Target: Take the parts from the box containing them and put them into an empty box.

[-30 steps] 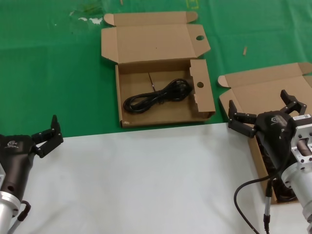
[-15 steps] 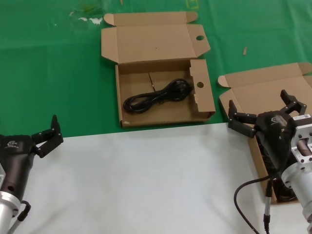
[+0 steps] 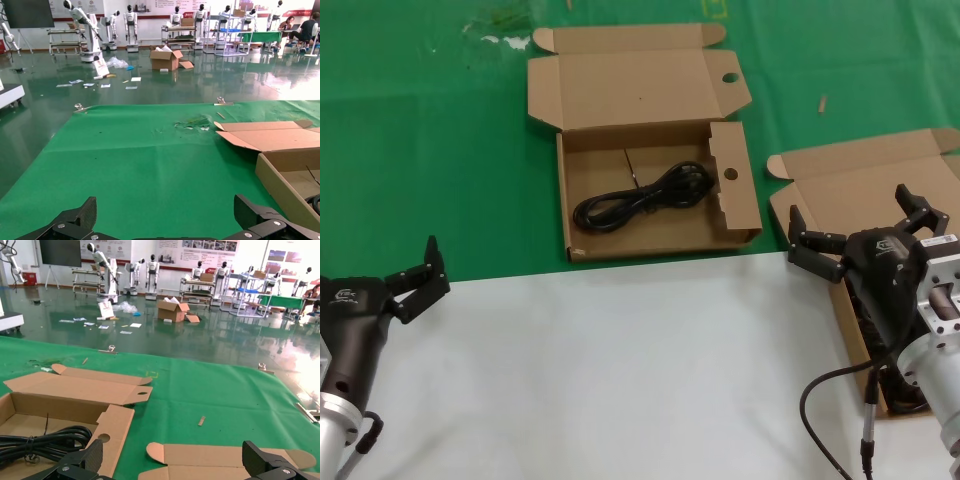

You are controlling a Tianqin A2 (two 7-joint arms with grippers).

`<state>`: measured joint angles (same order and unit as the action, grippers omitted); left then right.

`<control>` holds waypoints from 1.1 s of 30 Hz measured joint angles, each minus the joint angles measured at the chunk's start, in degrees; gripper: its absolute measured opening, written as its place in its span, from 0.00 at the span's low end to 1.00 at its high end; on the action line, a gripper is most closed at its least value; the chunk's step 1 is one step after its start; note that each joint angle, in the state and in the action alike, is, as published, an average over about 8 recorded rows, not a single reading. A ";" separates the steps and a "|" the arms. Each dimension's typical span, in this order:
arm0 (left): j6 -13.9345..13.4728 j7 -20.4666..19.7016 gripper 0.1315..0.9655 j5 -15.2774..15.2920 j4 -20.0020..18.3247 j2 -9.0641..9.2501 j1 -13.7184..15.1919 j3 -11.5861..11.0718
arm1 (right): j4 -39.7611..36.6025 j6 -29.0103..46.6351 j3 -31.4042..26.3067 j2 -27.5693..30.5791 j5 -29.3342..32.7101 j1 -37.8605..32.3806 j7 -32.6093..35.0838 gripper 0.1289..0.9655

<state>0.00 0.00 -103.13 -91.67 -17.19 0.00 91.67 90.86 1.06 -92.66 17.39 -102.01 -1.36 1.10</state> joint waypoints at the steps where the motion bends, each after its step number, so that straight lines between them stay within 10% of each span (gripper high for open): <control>1: 0.00 0.00 1.00 0.00 0.00 0.00 0.00 0.00 | 0.00 0.00 0.00 0.00 0.00 0.00 0.00 1.00; 33: 0.00 0.00 1.00 0.00 0.00 0.00 0.00 0.00 | 0.00 0.00 0.00 0.00 0.00 0.00 0.00 1.00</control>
